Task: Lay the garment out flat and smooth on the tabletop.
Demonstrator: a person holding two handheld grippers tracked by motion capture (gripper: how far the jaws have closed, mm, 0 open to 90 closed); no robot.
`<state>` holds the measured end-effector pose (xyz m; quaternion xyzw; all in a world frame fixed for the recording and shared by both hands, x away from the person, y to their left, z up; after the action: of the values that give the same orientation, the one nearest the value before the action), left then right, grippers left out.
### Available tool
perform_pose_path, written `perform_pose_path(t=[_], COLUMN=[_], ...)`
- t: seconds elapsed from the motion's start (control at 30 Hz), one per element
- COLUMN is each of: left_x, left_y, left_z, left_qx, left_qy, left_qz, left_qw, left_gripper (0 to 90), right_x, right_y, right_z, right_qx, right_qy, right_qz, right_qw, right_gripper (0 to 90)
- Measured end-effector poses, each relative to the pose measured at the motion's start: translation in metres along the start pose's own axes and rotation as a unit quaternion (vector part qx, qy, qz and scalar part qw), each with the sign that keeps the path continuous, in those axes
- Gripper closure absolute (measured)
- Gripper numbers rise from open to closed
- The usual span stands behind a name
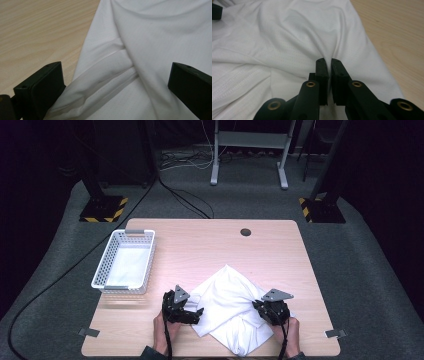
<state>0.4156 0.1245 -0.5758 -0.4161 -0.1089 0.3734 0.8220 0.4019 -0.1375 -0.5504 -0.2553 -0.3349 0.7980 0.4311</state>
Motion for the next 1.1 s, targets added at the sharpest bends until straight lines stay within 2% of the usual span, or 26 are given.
perform_pose_path(t=[0.1,0.3,0.33,0.37,0.4,0.43,0.47,0.5,0.57,0.6,0.67,0.7,0.73,0.77,0.8,0.83,0.87,0.93,1.0,1.03,1.1], left_x=[0.0,0.0,0.0,-0.001,-0.001,-0.001,-0.001,-0.001,-0.001,-0.001,-0.001,-0.001,-0.001,-0.001,-0.001,-0.001,-0.001,-0.001,-0.001,-0.001,-0.001], left_y=[0.002,0.004,0.004,0.004,0.004,0.004,0.004,0.004,0.004,0.004,0.004,0.004,0.004,0.004,0.004,0.004,0.004,0.004,0.004,0.004,0.004], left_z=[-0.004,-0.007,-0.008,-0.008,-0.008,-0.008,-0.009,-0.009,-0.009,-0.009,-0.009,-0.009,-0.009,-0.009,-0.009,-0.009,-0.009,-0.009,-0.009,-0.009,-0.009], left_qx=[0.019,0.036,0.04,0.039,0.039,0.04,0.041,0.041,0.041,0.041,0.041,0.041,0.041,0.04,0.04,0.04,0.04,0.04,0.04,0.04,0.04], left_qy=[-0.007,-0.01,-0.009,-0.007,-0.004,-0.004,-0.004,-0.004,-0.004,-0.004,-0.004,-0.003,-0.003,-0.003,-0.003,-0.002,-0.002,-0.002,-0.002,-0.002,-0.002], left_qz=[-0.003,-0.003,-0.004,-0.006,-0.005,-0.006,-0.008,-0.008,-0.007,-0.007,-0.007,-0.008,-0.008,-0.008,-0.008,-0.009,-0.009,-0.009,-0.009,-0.009,-0.009], left_qw=[0.9998,0.9993,0.9992,0.9992,0.9992,0.9992,0.9991,0.9991,0.9991,0.9991,0.9991,0.9991,0.9991,0.9991,0.9991,0.9991,0.9991,0.9992,0.9992,0.9992,0.9992], left_gripper=[0.4,1.0,1.5,1.5,1.6,1.6,1.6,1.6,1.5,1.5,1.5,1.4,1.4,1.4,1.4,1.4,1.4,1.4,1.4,1.2,1.2], right_x=[-0.008,-0.024,-0.035,-0.035,-0.041,-0.054,-0.06,-0.06,-0.068,-0.069,-0.063,-0.044,-0.044,-0.031,-0.018,0.001,0.001,0.012,0.018,0.021,0.019], right_y=[-0.003,-0.008,-0.008,-0.008,-0.008,-0.007,-0.006,-0.006,-0.003,-0.003,-0.006,-0.013,-0.013,-0.016,-0.017,-0.015,-0.015,-0.01,-0.004,0.002,0.004], right_z=[0.009,0.022,0.027,0.027,0.03,0.035,0.037,0.037,0.039,0.039,0.043,0.048,0.048,0.047,0.043,0.028,0.028,0.01,-0.004,-0.012,-0.012], right_qx=[-0.012,-0.031,-0.032,-0.032,-0.034,-0.039,-0.037,-0.037,-0.034,-0.034,-0.049,-0.074,-0.074,-0.075,-0.067,-0.037,-0.037,-0.008,0.013,0.024,0.019], right_qy=[0.009,0.031,0.055,0.055,0.061,0.073,0.082,0.082,0.095,0.097,0.101,0.084,0.084,0.073,0.064,0.043,0.043,0.024,0.011,0.008,0.003], right_qz=[-0.008,-0.02,-0.024,-0.024,-0.03,-0.044,-0.049,-0.049,-0.055,-0.058,-0.055,-0.04,-0.04,-0.025,-0.007,0.014,0.014,0.018,0.018,0.022,0.016], right_qw=[0.9999,0.9988,0.9977,0.9977,0.9971,0.9956,0.9948,0.9948,0.9934,0.993,0.9921,0.9929,0.9929,0.9942,0.9957,0.9983,0.9983,0.9995,0.9997,0.9994,0.9997], right_gripper=[85.3,85.1,85.3,85.3,85.3,85.0,84.2,84.2,78.4,71.6,60.5,48.9,48.9,46.0,40.3,37.3,37.3,35.8,43.1,58.8,71.9])
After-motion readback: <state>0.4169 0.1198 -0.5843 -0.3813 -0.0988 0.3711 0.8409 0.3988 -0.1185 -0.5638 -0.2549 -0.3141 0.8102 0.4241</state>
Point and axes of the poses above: each handheld gripper's, and its own axes: z roughly backward along the jaws, y roughly out of its underside, x roughly to its left, the point moved 8 cm from there along -z, roughly forward along the jaws, and after that the axes turned 9 degrees about y, right-handed, at the moved point
